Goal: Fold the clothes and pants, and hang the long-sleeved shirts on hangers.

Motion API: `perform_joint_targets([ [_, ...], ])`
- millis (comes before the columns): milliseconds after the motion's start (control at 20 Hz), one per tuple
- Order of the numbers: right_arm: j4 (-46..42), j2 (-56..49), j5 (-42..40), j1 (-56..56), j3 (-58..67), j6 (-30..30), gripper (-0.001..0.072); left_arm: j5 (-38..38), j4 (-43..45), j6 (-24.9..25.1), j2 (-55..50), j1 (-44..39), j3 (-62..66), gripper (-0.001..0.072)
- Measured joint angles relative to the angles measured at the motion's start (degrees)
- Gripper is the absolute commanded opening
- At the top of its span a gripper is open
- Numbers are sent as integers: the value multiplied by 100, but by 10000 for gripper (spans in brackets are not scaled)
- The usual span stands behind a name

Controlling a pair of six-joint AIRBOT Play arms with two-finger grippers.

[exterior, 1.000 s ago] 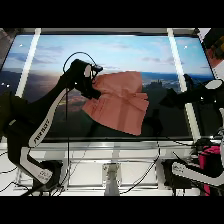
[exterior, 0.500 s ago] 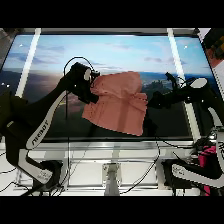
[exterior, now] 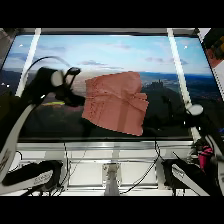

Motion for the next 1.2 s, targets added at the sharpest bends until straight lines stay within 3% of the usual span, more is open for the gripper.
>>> perform_joint_targets([
  [100,459,455,0,-256,-688,-46,10,369,-920,116,723,490,-1069,17],
  [150,595,634,-37,-343,-962,-37,52,566,-1410,186,1069,745,-1644,17],
  [200,713,778,-144,-411,-1204,70,263,761,-1875,256,1364,968,-2159,20],
  [250,765,872,-297,-459,-1370,197,550,1005,-2404,289,1639,1169,-2695,98],
  [300,778,942,-474,-498,-1499,367,626,1239,-2859,326,1838,1311,-3139,307],
  [350,787,984,-649,-518,-1585,503,626,1530,-3298,356,1987,1416,-3556,491],
  [400,793,1021,-833,-540,-1650,651,626,1799,-3650,367,2081,1473,-3873,500],
  [750,804,1097,-1362,-581,-1803,1429,626,3720,-5152,476,1873,1137,-4723,497],
  [1100,807,1104,-1784,-61,-1821,1764,626,4686,-5744,514,973,710,-4527,492],
  [1150,807,1104,-1875,66,-1821,1838,626,4771,-5761,516,824,695,-4439,476],
  [1200,807,1104,-1967,173,-1821,1891,626,4859,-5777,514,669,678,-4336,396],
])
